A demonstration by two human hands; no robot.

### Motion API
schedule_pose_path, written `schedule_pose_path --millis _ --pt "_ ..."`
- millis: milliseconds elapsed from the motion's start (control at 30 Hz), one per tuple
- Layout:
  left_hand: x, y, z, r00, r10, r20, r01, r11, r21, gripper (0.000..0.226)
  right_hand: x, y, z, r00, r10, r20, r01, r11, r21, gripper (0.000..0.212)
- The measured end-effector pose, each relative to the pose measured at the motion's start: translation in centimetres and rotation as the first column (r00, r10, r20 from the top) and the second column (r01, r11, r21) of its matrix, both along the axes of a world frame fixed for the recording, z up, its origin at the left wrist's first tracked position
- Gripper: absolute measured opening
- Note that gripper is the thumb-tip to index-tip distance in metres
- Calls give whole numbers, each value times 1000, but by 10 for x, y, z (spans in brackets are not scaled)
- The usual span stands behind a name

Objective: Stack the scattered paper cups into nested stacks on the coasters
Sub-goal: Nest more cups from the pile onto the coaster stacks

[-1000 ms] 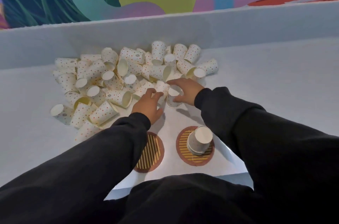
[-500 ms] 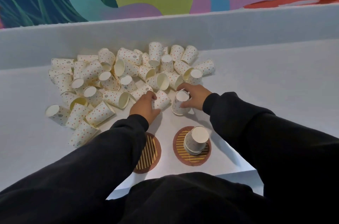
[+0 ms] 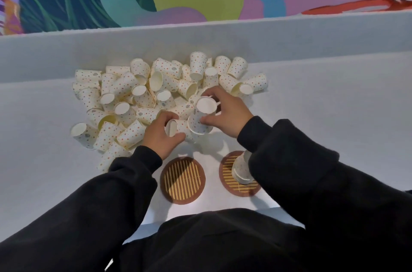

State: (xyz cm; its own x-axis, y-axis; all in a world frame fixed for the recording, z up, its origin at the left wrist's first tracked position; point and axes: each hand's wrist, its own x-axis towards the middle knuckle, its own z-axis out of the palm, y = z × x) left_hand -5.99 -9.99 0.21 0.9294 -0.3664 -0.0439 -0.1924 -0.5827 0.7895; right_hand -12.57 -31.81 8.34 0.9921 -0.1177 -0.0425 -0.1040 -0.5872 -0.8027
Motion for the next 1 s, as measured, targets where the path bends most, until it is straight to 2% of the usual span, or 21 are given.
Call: schedule_pose_path --millis 100,233,367,567,1000 --pt "-16 24 4 995 -83 53 79 994 75 49 -12 25 -14 1000 -4 -19 6 997 78 54" --pt "-35 50 0 979 -204 22 194 955 224 77 -33 46 -33 998 -53 -35 58 984 170 53" --pt "-54 60 -11 971 -237 14 229 950 211 79 -48 54 -42 991 -125 -49 132 968 212 52" --pt "-61 55 -23 947 -322 -16 312 905 290 80 -55 59 -48 983 -176 -44 182 957 225 53" --pt "-63 45 -33 946 -323 -30 318 903 288 86 -63 63 -56 971 -233 -48 237 929 286 52"
